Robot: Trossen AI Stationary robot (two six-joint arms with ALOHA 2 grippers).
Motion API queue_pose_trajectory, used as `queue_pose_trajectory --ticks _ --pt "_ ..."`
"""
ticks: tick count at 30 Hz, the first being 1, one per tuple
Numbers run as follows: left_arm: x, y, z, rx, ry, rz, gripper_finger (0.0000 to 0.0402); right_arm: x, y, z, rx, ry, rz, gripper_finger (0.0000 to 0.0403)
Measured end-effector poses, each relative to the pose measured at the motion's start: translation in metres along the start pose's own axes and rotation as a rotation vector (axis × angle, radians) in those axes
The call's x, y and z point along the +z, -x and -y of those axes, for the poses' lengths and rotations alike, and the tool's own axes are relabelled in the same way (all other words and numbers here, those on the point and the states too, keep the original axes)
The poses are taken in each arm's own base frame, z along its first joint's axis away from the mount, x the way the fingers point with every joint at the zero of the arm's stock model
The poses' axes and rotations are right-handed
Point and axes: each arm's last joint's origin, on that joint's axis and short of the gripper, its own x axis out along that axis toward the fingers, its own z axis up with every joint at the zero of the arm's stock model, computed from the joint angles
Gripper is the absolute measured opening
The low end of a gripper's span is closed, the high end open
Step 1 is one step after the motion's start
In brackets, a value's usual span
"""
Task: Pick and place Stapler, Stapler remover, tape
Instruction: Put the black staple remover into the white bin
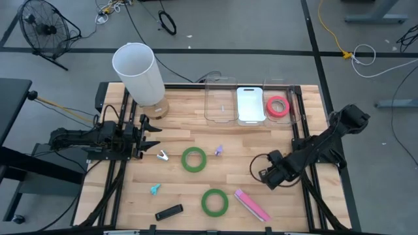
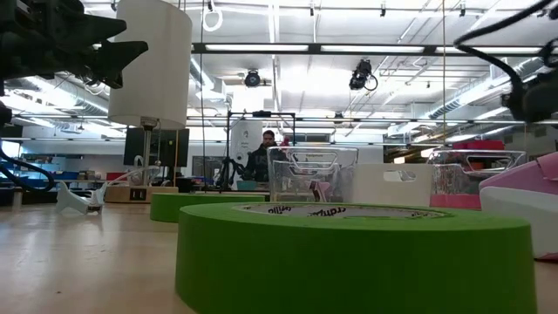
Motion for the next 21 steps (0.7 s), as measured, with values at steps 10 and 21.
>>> queue_pose_trajectory --ticks 10,21 --pt "0.000 0.000 0.000 0.001 -0.001 0.000 0.0236 0.051 0.073 0.010 0.067 0.043 0.268 0.0103" --pt "0.000 0.000 0.000 0.004 0.000 0.000 0.0236 0.144 0.110 0.009 0.058 0.099 0.598 0.0103"
